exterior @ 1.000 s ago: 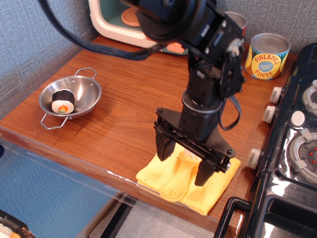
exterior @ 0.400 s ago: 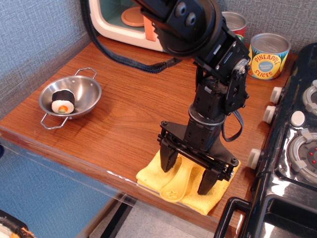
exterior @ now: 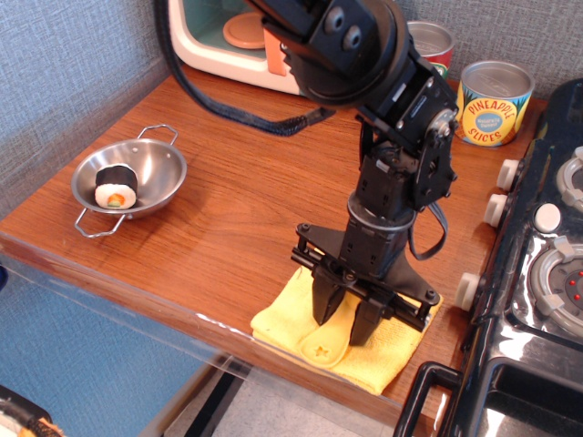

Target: Move the utensil to the front of the oven.

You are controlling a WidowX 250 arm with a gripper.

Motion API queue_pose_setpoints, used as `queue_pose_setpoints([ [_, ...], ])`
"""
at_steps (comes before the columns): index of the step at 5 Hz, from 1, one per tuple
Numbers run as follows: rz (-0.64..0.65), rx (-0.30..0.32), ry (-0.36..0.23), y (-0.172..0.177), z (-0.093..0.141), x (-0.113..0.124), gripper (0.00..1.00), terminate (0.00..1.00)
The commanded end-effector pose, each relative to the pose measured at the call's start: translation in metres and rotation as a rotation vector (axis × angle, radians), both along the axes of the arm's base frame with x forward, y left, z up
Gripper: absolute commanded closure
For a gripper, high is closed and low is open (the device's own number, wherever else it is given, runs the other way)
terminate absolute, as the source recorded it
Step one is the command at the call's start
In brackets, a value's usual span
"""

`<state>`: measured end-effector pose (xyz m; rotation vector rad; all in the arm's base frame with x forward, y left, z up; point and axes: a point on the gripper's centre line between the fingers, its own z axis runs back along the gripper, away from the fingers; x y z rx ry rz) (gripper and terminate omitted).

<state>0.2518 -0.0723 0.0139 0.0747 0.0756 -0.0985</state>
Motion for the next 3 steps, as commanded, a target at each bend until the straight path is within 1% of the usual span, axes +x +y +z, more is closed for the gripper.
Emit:
queue_pose_setpoints([
  [1, -0.02, -0.04, -0.099, 0.01, 0.032, 0.007, 1.0, 0.0],
  [2, -0.004, -0.068, -0.209, 0.036, 0.072, 0.025, 1.0, 0.0],
  [3, 0.049, -0.071, -0.239, 0.071, 0.088, 0.051, 1.0, 0.0],
])
